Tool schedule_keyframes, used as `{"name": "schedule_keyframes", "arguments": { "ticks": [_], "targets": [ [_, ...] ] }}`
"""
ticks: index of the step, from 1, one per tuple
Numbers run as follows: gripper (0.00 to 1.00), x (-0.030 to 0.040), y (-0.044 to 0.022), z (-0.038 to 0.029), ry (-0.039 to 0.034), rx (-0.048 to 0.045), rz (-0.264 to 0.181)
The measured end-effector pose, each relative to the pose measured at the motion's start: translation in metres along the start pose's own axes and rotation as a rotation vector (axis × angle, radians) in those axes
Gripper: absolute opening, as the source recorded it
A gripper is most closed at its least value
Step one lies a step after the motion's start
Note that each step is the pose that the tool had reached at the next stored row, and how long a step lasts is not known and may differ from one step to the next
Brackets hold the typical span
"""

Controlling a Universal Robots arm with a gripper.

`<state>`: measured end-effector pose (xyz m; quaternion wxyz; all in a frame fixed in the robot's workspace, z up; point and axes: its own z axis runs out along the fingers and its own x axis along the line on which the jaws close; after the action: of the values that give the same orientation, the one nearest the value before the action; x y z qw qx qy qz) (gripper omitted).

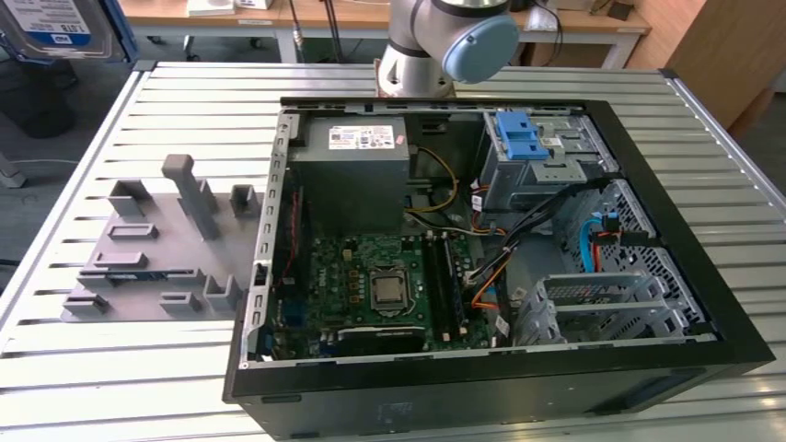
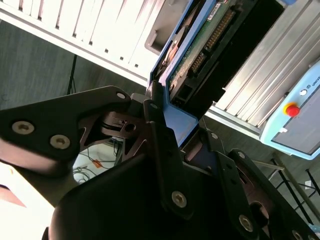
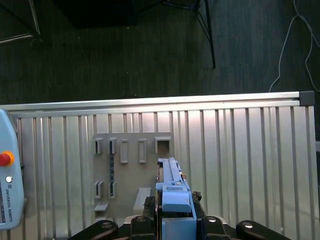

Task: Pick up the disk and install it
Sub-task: 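Pick up the disk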

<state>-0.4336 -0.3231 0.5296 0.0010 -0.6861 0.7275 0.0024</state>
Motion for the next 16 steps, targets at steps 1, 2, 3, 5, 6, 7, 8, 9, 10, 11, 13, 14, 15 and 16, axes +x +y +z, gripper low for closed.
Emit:
{"name": "schedule_keyframes", "arguments": {
  "ticks": [1,2,3,5,6,7,8,9,10,11,13,14,15,16],
  "targets": [
    [0.36,-0.0001,-0.0013,0.0000,0.0000,0.0000,0.000],
    [0.36,-0.0002,-0.0024,0.0000,0.0000,0.0000,0.000],
    [0.36,-0.0002,-0.0036,0.0000,0.0000,-0.0001,0.000],
    [0.36,-0.0004,-0.0061,-0.0001,0.0000,-0.0002,0.000],
    [0.36,-0.0004,-0.0073,0.0000,0.0000,0.0000,0.000],
    [0.36,-0.0005,-0.0085,0.0000,0.0000,-0.0001,0.000],
    [0.36,-0.0006,-0.0097,0.0000,-0.0001,0.0000,0.000],
    [0.36,-0.0007,-0.0109,0.0000,-0.0002,0.0000,0.000],
    [0.36,-0.0007,-0.0118,-0.0001,-0.0002,-0.0001,0.000],
    [0.36,-0.0006,-0.0128,-0.0001,-0.0002,-0.0001,0.000],
    [0.36,0.0006,-0.0134,0.0000,-0.0002,-0.0001,0.000],
    [0.36,0.0017,-0.0137,-0.0001,-0.0002,-0.0002,0.000],
    [0.36,0.0031,-0.0139,-0.0001,-0.0002,-0.0002,0.000],
    [0.36,0.0046,-0.0141,-0.0001,-0.0002,-0.0001,0.000]
  ]
}}
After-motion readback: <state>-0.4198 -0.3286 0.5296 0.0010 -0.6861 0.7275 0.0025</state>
